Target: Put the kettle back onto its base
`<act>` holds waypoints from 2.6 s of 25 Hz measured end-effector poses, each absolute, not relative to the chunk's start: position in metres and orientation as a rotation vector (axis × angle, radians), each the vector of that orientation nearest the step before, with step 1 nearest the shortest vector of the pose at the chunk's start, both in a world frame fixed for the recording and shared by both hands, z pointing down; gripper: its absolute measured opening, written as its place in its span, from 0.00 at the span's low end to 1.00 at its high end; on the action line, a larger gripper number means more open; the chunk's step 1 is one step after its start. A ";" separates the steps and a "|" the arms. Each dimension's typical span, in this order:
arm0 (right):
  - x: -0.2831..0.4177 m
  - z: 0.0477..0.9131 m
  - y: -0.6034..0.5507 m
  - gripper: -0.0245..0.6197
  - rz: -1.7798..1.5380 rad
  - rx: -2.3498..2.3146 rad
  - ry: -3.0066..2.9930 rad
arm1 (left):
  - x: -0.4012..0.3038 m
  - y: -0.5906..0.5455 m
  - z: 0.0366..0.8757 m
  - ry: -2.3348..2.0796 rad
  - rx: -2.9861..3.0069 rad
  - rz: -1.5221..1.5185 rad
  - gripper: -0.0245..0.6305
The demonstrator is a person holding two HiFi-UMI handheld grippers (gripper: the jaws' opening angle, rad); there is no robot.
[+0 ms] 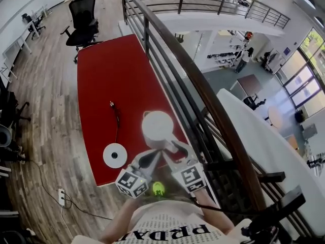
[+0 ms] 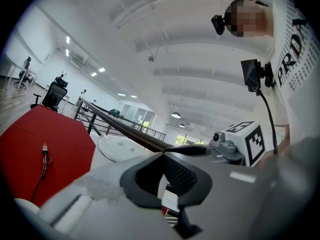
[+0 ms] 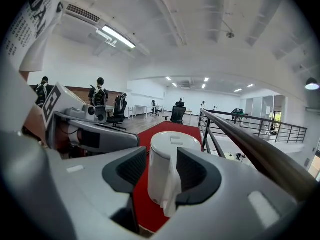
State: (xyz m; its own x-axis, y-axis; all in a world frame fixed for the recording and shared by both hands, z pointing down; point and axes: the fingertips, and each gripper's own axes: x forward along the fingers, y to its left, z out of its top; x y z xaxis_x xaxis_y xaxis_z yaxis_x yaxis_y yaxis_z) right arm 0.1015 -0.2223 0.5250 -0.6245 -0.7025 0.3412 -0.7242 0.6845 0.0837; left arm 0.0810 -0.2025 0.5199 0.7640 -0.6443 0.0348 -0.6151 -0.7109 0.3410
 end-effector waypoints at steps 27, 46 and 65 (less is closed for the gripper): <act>0.138 0.567 -0.230 0.35 0.164 1.150 -2.499 | 0.118 -0.210 0.572 -0.849 2.594 -0.049 0.02; 0.121 0.599 -0.251 0.28 0.171 1.113 -2.470 | 0.104 -0.219 0.594 -0.887 2.548 -0.017 0.02; 0.121 0.599 -0.250 0.27 0.227 1.180 -2.504 | 0.101 -0.216 0.589 -0.896 2.544 -0.019 0.02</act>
